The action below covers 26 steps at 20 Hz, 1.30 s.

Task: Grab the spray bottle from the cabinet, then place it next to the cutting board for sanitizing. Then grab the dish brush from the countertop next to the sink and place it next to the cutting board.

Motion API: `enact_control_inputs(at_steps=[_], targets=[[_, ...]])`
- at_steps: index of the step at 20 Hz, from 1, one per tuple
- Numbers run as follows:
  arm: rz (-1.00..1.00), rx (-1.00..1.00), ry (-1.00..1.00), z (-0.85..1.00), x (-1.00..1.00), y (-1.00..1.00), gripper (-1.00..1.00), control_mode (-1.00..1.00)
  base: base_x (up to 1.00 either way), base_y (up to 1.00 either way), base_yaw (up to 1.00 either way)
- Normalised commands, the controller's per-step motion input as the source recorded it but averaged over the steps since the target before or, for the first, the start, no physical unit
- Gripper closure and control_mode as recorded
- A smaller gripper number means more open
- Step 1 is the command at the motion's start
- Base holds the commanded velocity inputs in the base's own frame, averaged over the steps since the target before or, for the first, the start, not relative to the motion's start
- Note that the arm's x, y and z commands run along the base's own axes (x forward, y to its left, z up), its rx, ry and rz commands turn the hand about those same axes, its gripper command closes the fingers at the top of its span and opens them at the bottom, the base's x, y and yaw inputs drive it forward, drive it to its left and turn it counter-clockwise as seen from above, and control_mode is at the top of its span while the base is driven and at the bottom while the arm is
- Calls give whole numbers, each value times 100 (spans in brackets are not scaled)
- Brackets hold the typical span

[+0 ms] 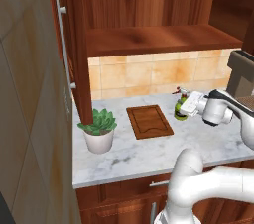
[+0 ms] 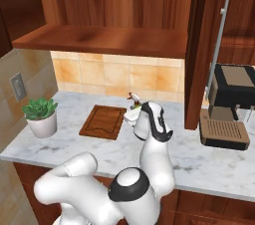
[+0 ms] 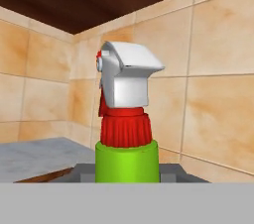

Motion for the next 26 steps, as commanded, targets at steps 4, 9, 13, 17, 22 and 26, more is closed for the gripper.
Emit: enact_control_inputs(at_steps=[4, 9, 13, 17, 22, 26], targets=[[4, 0, -3, -16, 19, 1, 100, -100, 0, 0, 0], [1, 0, 5, -48, 44, 2, 100, -100, 0, 0, 0], [1, 0, 9, -41, 34, 0, 100, -100, 0, 0, 0], [6, 0, 0, -59, -5, 0, -100, -100, 0, 0, 0], [7, 0, -3, -36, -35, -13, -100, -100, 0, 0, 0], [2, 0, 0, -22, -11, -7, -100, -100, 0, 0, 0]])
